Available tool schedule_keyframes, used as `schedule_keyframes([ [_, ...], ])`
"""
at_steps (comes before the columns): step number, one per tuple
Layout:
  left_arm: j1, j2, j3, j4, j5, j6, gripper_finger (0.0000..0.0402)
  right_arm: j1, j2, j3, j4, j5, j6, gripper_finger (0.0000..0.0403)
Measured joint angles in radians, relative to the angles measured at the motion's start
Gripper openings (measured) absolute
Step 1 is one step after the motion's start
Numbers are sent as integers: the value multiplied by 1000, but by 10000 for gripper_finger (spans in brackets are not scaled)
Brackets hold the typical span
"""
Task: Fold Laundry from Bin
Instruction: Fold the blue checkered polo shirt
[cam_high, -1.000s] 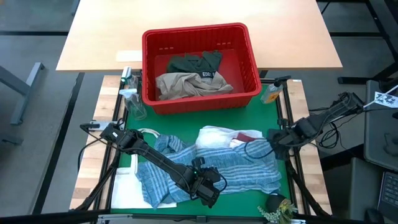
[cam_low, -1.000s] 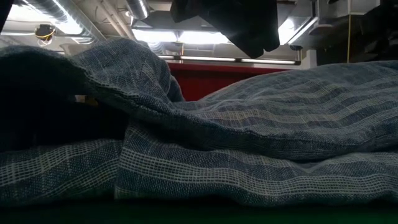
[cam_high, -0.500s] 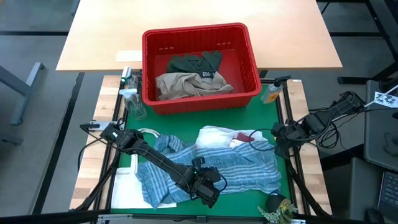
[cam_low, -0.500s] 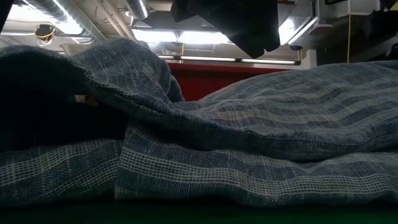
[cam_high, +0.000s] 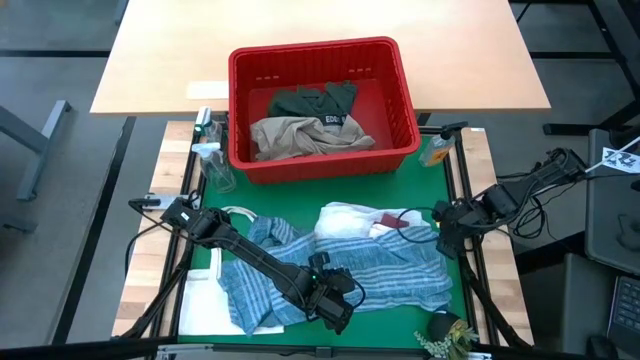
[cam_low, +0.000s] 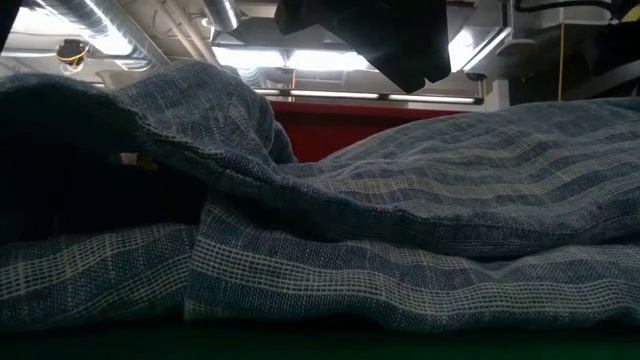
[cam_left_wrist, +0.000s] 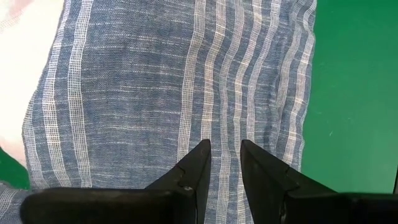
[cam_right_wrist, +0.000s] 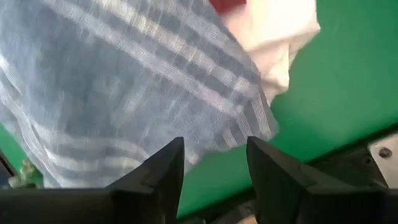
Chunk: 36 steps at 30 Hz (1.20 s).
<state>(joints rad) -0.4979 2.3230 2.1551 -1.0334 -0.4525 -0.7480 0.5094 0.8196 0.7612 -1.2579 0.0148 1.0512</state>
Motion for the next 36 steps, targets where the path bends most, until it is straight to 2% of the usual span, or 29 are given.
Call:
schedule_keyframes([
  [7,0,0,0,0,0,0,82,-120,-3,-19,-15,-1,9,171],
  [10,0,0,0,0,0,0,82,-174,-2,-53,-3,-34,39,170],
  [16,-1,0,0,-1,0,0,82,-239,10,-53,37,-103,3,170],
  [25,-1,0,0,0,-1,1,82,-242,29,-53,47,-116,11,170],
  [31,-1,0,0,0,-2,0,82,-242,72,-74,144,-223,43,170],
  [36,-4,0,0,3,-2,0,82,-242,102,-112,140,-229,44,170],
])
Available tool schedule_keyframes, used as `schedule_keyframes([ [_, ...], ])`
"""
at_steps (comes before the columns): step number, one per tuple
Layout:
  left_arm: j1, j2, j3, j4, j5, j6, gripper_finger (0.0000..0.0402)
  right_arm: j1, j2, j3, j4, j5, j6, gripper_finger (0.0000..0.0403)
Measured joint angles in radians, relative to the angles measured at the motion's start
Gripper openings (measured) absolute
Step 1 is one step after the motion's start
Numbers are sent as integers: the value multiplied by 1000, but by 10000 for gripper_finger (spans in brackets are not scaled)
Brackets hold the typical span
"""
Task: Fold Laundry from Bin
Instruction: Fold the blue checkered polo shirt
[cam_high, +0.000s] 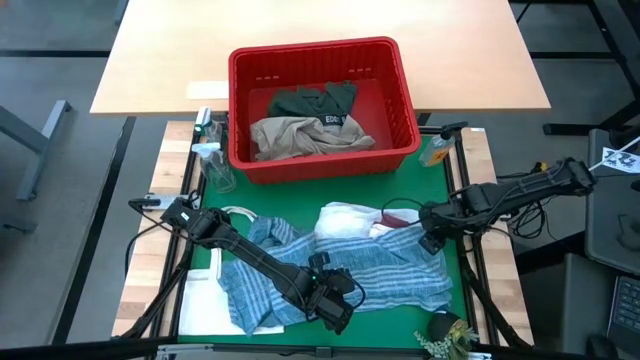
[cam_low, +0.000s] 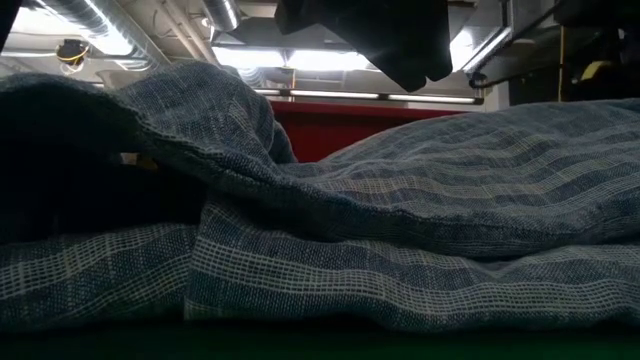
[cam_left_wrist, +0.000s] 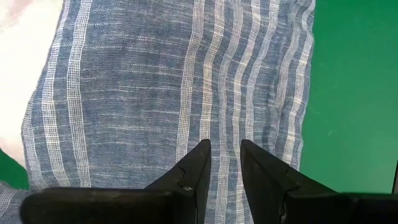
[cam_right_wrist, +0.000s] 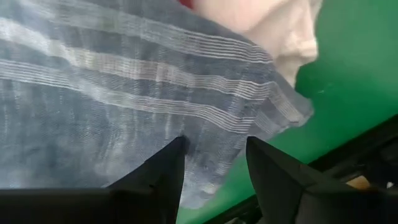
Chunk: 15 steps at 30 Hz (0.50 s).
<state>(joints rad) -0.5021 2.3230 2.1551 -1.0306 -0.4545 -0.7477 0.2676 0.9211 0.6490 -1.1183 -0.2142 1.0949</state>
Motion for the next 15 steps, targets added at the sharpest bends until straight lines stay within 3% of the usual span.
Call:
schedule_keyframes([
  [5,-3,0,0,0,0,0,82,0,0,-5,24,-5,-42,152],
  [12,4,0,-3,5,-41,0,82,0,0,-5,20,-5,-53,18],
  [15,27,-3,-42,28,-72,1,82,0,0,-5,2,-6,-52,15],
])
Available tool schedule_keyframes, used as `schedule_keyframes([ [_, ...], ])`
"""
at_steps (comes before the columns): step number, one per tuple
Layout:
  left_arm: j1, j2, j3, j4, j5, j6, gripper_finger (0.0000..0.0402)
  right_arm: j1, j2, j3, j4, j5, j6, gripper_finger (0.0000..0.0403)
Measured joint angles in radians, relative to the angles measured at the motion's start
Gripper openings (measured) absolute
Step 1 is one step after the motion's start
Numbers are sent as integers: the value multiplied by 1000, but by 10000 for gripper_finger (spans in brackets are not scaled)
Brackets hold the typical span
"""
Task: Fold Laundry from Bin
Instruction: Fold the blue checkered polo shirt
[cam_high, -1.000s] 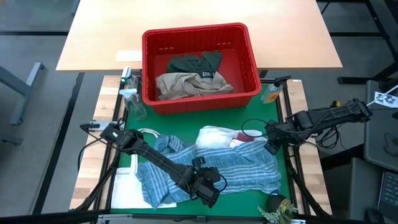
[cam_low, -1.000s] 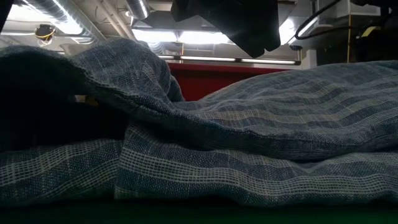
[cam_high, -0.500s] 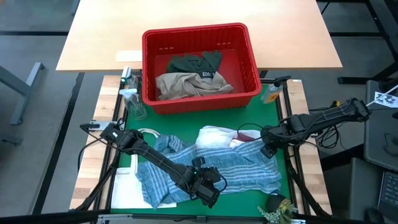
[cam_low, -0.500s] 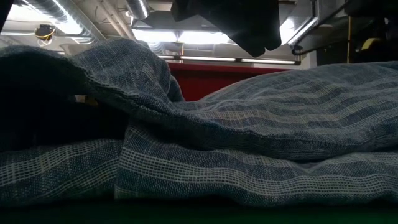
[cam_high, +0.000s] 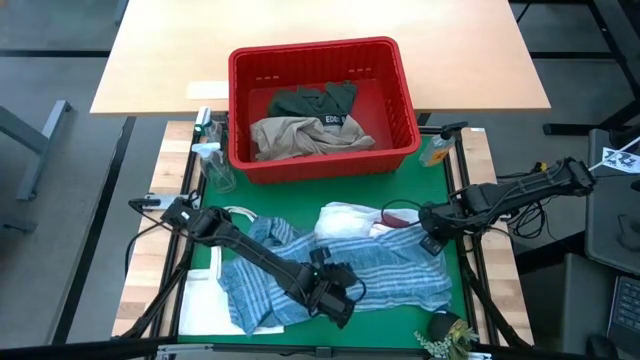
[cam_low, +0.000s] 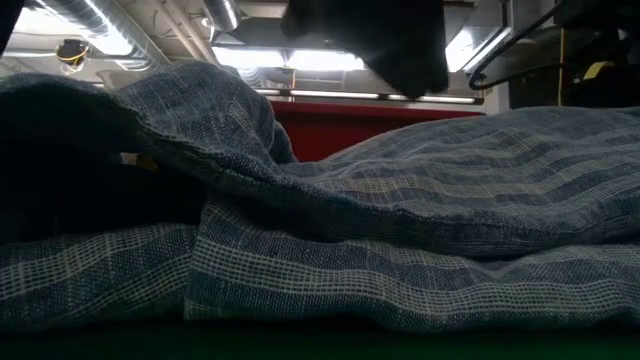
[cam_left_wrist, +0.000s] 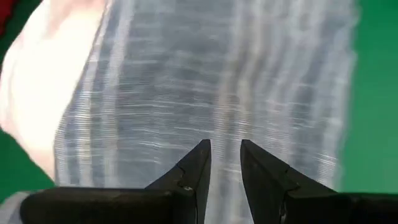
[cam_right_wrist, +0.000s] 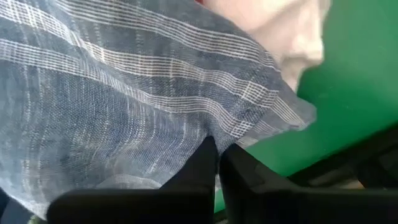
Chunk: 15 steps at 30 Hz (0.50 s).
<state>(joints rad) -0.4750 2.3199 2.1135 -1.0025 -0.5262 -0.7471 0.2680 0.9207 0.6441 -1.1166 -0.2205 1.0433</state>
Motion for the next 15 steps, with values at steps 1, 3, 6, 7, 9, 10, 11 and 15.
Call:
schedule_keyframes([
  [1,9,0,-17,7,0,0,82,0,0,0,-7,0,1,16],
  [3,27,0,-67,31,15,-1,82,1,0,0,-2,0,3,8],
  [6,50,1,-153,55,50,-10,82,1,0,0,-3,-1,6,6],
  [7,56,2,-175,51,66,-15,82,1,0,0,-3,-1,8,7],
  [9,63,2,-213,53,97,-25,82,0,0,0,-2,0,11,4],
  [10,65,2,-227,48,116,-28,82,0,0,0,-3,-1,11,3],
  [11,65,2,-236,33,131,-29,82,0,0,0,-2,-1,11,4],
  [15,53,2,-247,-32,142,-28,82,0,0,0,-1,-1,23,3],
])
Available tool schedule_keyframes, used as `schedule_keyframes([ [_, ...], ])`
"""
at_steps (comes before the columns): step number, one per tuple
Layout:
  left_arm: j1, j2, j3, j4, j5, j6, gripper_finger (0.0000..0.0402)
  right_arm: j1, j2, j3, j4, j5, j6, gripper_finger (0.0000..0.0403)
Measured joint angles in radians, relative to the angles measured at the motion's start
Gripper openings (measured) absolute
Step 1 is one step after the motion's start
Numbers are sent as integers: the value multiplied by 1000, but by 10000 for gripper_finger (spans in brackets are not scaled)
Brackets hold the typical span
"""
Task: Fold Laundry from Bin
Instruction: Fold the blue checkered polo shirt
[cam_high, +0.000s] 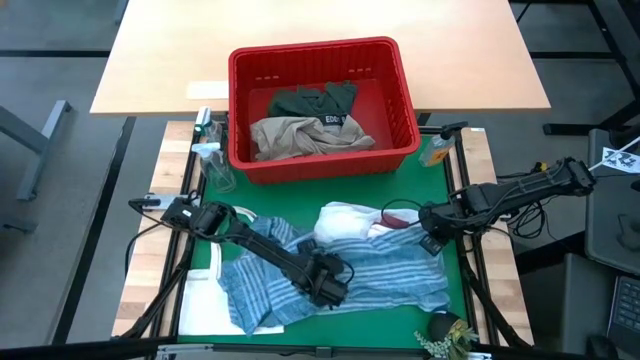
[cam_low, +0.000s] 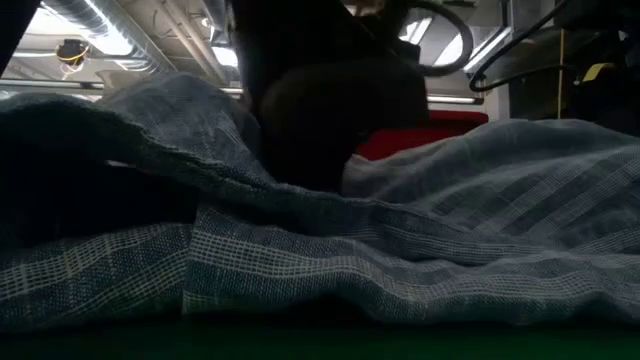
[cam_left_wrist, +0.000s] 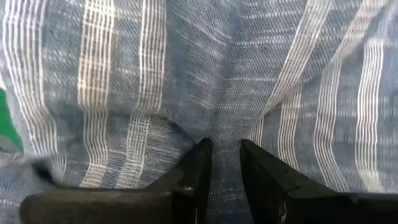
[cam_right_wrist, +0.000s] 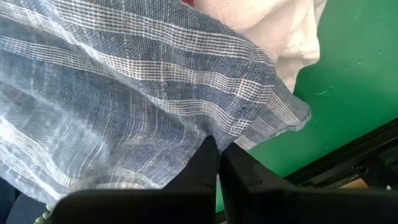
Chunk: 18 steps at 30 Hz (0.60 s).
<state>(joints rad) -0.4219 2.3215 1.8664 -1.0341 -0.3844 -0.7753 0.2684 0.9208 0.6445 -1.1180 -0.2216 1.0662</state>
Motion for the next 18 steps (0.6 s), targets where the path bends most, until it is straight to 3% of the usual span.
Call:
schedule_keyframes([
  [10,-44,0,0,-100,-2,-1,82,0,0,8,-4,-18,3,1],
  [18,-60,0,100,-110,-20,0,82,0,0,8,-8,-34,0,25],
])
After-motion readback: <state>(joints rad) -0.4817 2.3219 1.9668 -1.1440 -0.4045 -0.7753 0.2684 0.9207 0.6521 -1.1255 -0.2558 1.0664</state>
